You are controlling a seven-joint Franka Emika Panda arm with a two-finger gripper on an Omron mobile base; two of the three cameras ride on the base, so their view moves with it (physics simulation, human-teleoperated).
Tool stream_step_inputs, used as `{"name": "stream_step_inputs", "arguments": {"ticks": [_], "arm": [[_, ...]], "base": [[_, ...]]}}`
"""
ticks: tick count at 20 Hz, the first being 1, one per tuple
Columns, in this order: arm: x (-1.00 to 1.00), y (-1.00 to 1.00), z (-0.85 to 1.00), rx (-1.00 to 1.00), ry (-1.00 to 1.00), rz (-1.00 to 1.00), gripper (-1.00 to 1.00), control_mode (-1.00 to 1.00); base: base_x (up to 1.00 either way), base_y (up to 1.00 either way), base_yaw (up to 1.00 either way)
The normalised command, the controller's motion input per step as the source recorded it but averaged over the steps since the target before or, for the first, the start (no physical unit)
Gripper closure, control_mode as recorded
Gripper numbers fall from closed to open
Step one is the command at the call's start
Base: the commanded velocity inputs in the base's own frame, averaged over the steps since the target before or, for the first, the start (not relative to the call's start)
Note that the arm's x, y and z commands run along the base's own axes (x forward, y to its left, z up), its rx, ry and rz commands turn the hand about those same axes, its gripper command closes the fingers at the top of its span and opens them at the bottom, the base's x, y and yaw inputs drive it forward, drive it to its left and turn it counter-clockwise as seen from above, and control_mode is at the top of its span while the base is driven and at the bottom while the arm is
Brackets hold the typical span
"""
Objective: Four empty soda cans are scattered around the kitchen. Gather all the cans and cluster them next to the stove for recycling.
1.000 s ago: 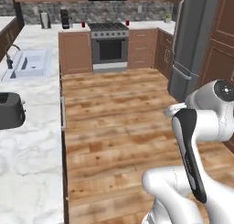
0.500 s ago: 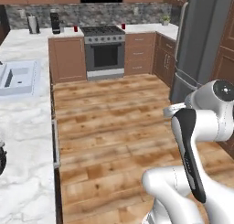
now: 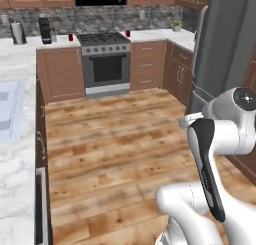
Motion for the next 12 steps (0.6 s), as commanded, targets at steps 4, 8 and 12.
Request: {"name": "stream_step_inputs", "arguments": {"ticks": [4,8,12], "arm": [[0.00,0.00,0.00,0.00,0.00,0.00,1.00,1.00],[0.00,0.00,0.00,0.00,0.00,0.00,1.00,1.00],[0.00,0.00,0.00,0.00,0.00,0.00,1.00,1.00]], "base": [[1.00,-0.34,-0.08],[1.00,-0.36,-0.04],[1.00,-0.33,-0.01]]}}
